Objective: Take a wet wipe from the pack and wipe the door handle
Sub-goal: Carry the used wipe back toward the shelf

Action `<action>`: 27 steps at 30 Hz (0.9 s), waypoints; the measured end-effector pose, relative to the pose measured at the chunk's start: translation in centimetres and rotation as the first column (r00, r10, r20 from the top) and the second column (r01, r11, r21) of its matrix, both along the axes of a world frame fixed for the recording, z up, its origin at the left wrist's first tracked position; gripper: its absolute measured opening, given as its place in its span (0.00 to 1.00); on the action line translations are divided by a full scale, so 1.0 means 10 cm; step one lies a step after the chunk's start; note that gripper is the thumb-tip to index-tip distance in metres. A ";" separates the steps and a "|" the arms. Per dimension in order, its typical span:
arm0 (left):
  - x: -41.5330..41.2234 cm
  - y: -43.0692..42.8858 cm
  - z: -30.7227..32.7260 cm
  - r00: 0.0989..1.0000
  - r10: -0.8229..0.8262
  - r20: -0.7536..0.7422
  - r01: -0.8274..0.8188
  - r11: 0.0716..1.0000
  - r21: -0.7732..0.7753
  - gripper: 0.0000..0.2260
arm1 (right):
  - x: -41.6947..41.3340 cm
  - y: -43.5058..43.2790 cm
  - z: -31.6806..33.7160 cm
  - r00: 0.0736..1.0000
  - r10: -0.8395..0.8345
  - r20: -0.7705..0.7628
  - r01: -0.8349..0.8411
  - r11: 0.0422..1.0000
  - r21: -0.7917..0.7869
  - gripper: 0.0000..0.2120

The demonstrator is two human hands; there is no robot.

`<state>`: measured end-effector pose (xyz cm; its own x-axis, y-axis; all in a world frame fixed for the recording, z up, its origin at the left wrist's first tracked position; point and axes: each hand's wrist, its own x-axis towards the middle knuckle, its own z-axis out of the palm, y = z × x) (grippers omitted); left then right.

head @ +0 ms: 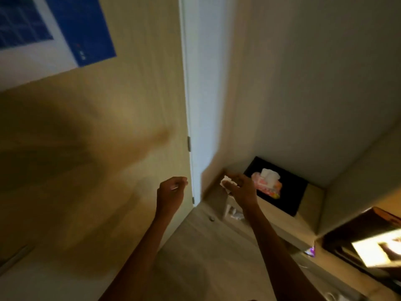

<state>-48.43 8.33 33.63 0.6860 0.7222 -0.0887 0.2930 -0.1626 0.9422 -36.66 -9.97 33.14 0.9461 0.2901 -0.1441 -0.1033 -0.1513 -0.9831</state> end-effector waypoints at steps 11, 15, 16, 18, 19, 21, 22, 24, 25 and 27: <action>1.72 -1.03 -0.34 0.912 -0.389 -0.130 0.393 0.919 0.008 0.08 | 1.06 -1.37 -0.53 0.934 -0.357 0.032 0.353 0.898 -0.262 0.12; 2.35 -1.18 -0.54 0.855 -0.473 -0.213 0.493 0.869 0.045 0.09 | 1.45 -1.61 -0.74 0.879 -0.475 0.034 0.460 0.829 -0.319 0.12; 2.51 -1.20 -0.60 0.833 -0.503 -0.231 0.524 0.851 0.039 0.10 | 1.56 -1.65 -0.79 0.865 -0.500 0.038 0.484 0.811 -0.328 0.12; 2.85 -1.23 -0.75 0.804 -0.542 -0.245 0.561 0.828 0.008 0.12 | 1.78 -1.72 -0.85 0.846 -0.532 0.036 0.507 0.781 -0.364 0.09; 3.01 -1.24 -0.81 0.794 -0.552 -0.253 0.569 0.822 -0.008 0.13 | 1.89 -1.75 -0.85 0.838 -0.546 0.025 0.510 0.765 -0.393 0.08; 3.29 -1.27 -0.89 0.759 -0.586 -0.284 0.610 0.793 -0.004 0.15 | 2.11 -1.80 -0.88 0.825 -0.566 0.017 0.511 0.732 -0.450 0.05; 3.42 -1.29 -0.89 0.747 -0.597 -0.293 0.627 0.779 0.010 0.14 | 2.22 -1.83 -0.91 0.822 -0.568 0.031 0.513 0.716 -0.473 0.04; 3.68 -1.31 -0.94 0.739 -0.604 -0.298 0.639 0.769 0.028 0.13 | 2.45 -1.88 -0.98 0.815 -0.577 0.046 0.518 0.692 -0.502 0.05; 3.81 -1.31 -0.97 0.730 -0.608 -0.312 0.646 0.763 0.026 0.11 | 2.56 -1.89 -0.99 0.813 -0.580 0.042 0.517 0.687 -0.511 0.05; 4.03 -1.31 -1.05 0.710 -0.615 -0.342 0.664 0.747 0.035 0.09 | 2.75 -1.92 -1.02 0.811 -0.582 0.052 0.515 0.669 -0.536 0.06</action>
<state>-8.16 -4.74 23.12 0.9461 0.1397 -0.2923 0.3203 -0.5388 0.7791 -9.12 -29.18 22.90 0.8771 -0.4230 -0.2277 -0.4341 -0.4949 -0.7528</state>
